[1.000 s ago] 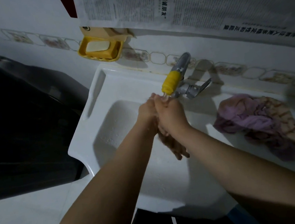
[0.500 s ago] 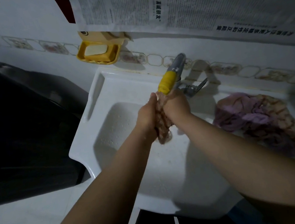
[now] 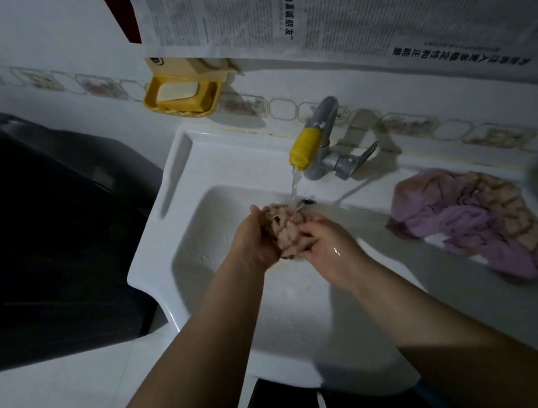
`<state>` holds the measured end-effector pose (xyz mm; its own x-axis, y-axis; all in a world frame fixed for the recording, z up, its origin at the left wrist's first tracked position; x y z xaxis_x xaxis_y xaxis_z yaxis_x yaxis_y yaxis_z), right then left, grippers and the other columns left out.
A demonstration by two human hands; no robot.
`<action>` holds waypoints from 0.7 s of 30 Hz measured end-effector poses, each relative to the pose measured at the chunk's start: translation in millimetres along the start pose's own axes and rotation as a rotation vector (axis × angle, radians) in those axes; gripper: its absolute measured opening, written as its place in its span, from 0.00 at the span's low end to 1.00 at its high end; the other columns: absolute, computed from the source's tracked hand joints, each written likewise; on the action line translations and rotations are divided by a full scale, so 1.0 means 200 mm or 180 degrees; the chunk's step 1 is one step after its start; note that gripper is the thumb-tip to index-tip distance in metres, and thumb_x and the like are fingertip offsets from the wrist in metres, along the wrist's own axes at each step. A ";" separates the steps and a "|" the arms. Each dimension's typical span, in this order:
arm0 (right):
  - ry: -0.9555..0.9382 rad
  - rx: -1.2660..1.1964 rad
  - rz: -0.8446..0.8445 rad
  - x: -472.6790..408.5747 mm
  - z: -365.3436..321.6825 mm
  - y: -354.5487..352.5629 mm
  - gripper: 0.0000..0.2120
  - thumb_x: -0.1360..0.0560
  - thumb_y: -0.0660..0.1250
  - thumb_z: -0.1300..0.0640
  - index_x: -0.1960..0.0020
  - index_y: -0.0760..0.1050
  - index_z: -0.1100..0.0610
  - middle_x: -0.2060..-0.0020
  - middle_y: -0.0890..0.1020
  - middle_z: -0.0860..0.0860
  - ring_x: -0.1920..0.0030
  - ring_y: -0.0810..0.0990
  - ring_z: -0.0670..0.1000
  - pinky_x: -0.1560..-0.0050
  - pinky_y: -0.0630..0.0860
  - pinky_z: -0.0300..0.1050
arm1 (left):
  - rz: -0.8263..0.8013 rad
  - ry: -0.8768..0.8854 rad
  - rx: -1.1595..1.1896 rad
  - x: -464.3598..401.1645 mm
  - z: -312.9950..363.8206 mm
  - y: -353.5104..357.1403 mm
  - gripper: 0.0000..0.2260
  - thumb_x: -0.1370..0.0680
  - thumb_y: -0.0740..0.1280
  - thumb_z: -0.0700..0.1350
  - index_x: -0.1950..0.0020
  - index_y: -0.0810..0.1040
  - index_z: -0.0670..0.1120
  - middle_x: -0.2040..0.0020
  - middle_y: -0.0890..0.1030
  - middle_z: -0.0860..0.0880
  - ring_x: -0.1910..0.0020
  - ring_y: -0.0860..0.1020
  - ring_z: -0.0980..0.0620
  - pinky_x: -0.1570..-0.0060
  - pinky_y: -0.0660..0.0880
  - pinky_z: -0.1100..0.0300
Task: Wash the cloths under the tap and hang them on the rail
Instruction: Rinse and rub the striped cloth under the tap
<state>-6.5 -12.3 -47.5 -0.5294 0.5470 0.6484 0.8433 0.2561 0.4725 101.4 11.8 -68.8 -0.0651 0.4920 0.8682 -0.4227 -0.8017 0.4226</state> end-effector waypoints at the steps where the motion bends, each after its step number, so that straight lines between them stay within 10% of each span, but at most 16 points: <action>1: 0.0038 0.0161 -0.0030 0.02 0.03 -0.03 0.12 0.24 0.55 0.70 0.54 0.75 0.60 0.62 0.82 0.55 0.62 0.81 0.50 0.59 0.78 0.43 | 0.0108 0.0127 -0.0244 0.00 0.02 0.01 0.19 0.18 0.56 0.53 0.51 0.77 0.39 0.52 0.80 0.39 0.50 0.78 0.42 0.50 0.75 0.47; 6: 0.0066 0.1273 0.0511 -0.05 0.04 -0.19 0.18 0.24 0.56 0.70 0.38 0.69 0.55 0.46 0.75 0.55 0.47 0.76 0.56 0.50 0.78 0.55 | 0.0101 0.0770 -0.2017 0.05 0.08 0.01 0.09 0.23 0.67 0.47 0.60 0.78 0.43 0.74 0.73 0.48 0.76 0.71 0.51 0.68 0.75 0.59; 12: -0.0398 0.2913 0.0040 -0.26 -0.08 -0.18 0.40 0.34 0.70 0.68 0.27 0.60 0.48 0.31 0.63 0.50 0.33 0.66 0.50 0.41 0.72 0.44 | -0.0588 0.1208 -0.2911 0.20 0.19 0.09 0.23 0.26 0.70 0.53 0.45 0.78 0.32 0.55 0.82 0.35 0.58 0.80 0.42 0.58 0.80 0.53; 17: 0.0299 0.1747 -0.0375 -0.24 -0.02 -0.15 0.07 0.29 0.65 0.65 0.54 0.78 0.56 0.67 0.81 0.52 0.63 0.77 0.54 0.54 0.69 0.49 | -0.0908 0.1035 -0.2603 0.24 0.25 0.09 0.25 0.23 0.66 0.53 0.42 0.74 0.30 0.46 0.78 0.29 0.50 0.80 0.38 0.47 0.78 0.50; 21: 0.0109 0.0575 -0.0503 -0.22 -0.05 -0.19 0.10 0.26 0.65 0.65 0.46 0.78 0.59 0.57 0.83 0.59 0.60 0.82 0.56 0.51 0.76 0.53 | -0.0411 0.1292 -0.2291 0.18 0.26 0.01 0.17 0.21 0.64 0.49 0.46 0.78 0.35 0.55 0.81 0.37 0.58 0.81 0.43 0.58 0.80 0.55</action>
<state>-15.2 -54.0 -88.8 -0.6565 0.4622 0.5962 0.7508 0.4765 0.4573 145.3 11.2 -23.6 -0.2389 0.7595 0.6050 -0.9143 -0.3858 0.1233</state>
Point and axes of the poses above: each hand's wrist, its own x-axis away from the middle knuckle, its own y-axis out of the palm, z = x × y, the point moved 2 cm from there along -x, towards the middle knuckle
